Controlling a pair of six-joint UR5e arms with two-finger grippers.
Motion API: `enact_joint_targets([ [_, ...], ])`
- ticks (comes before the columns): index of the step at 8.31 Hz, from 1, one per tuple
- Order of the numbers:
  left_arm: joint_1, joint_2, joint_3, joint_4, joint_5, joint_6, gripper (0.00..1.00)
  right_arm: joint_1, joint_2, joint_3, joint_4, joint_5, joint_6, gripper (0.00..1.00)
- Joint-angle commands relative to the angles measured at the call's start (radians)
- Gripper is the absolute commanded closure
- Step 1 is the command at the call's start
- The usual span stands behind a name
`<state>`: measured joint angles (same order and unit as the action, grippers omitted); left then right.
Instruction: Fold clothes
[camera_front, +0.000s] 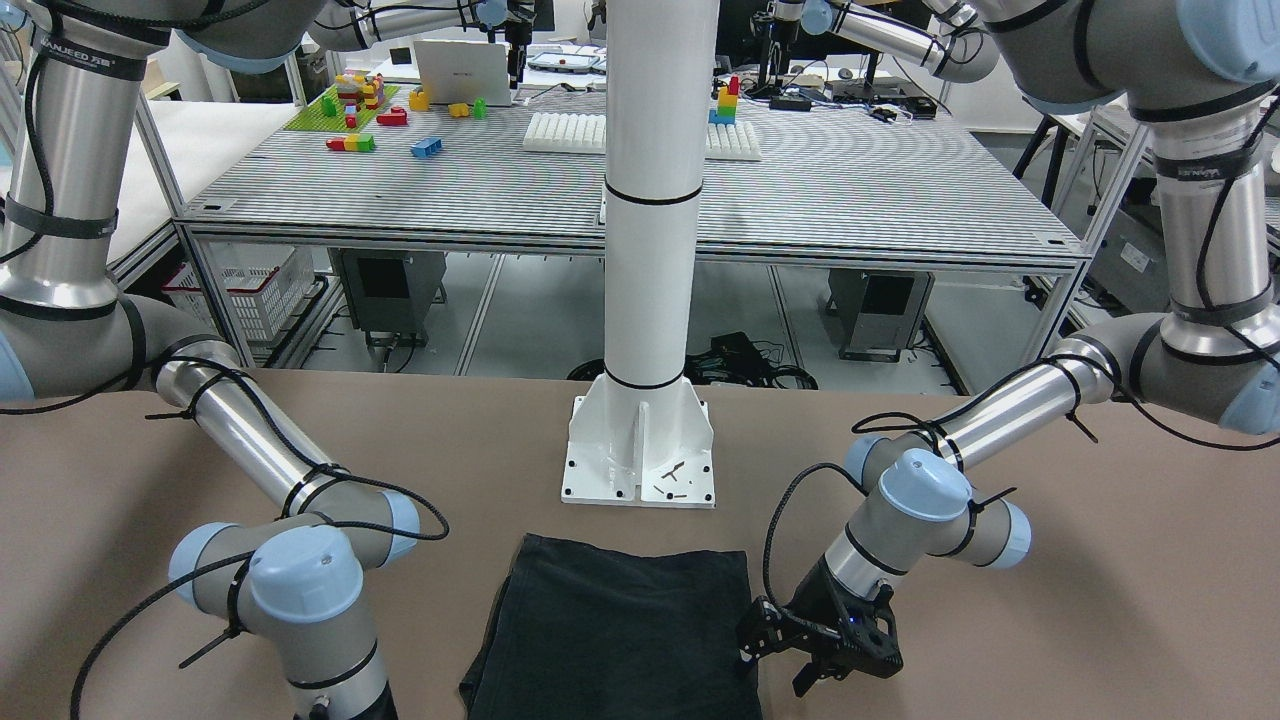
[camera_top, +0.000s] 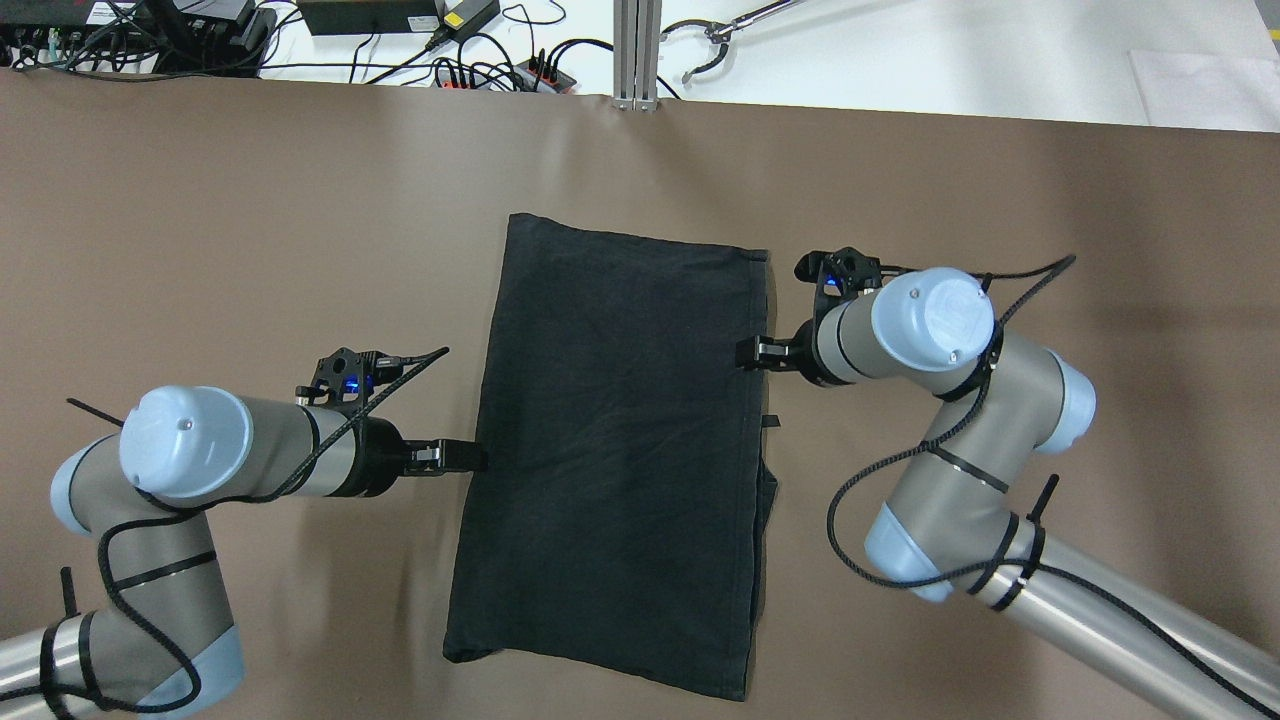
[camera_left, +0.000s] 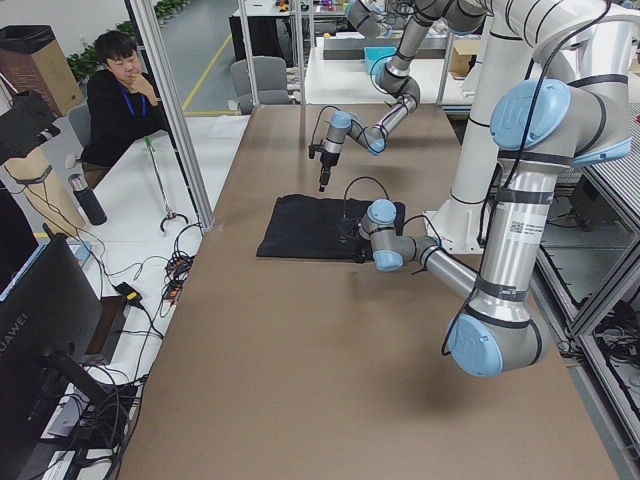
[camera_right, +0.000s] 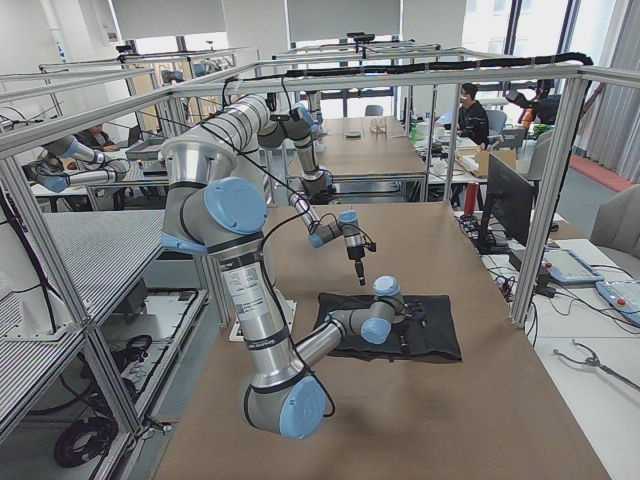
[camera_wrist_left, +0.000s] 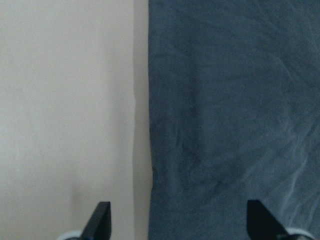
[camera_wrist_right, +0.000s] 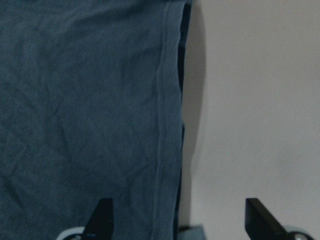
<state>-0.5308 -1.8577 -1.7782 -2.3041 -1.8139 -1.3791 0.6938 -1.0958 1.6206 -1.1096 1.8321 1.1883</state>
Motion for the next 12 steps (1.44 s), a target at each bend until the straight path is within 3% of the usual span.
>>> enact_joint_targets([
  [1, 0.145, 0.070, -0.096, -0.001, 0.141, -0.180, 0.05, -0.173, -0.100, 0.204, -0.001, -0.124, 0.403, 0.07],
  [3, 0.271, 0.075, -0.112, -0.001, 0.279, -0.334, 0.05, -0.281, -0.102, 0.269, -0.001, -0.279, 0.593, 0.09],
  [5, 0.324, 0.097, -0.112, -0.001, 0.349, -0.437, 0.05, -0.292, -0.101, 0.272, -0.001, -0.344, 0.755, 0.09],
  [10, 0.365, 0.097, -0.099, 0.002, 0.406, -0.567, 0.07, -0.292, -0.101, 0.274, -0.001, -0.402, 0.835, 0.08],
  [11, 0.367, 0.097, -0.095, 0.002, 0.422, -0.567, 0.12, -0.292, -0.101, 0.274, -0.001, -0.404, 0.835, 0.08],
  [12, 0.380, 0.097, -0.096, 0.002, 0.441, -0.567, 0.23, -0.292, -0.101, 0.274, -0.001, -0.404, 0.835, 0.08],
])
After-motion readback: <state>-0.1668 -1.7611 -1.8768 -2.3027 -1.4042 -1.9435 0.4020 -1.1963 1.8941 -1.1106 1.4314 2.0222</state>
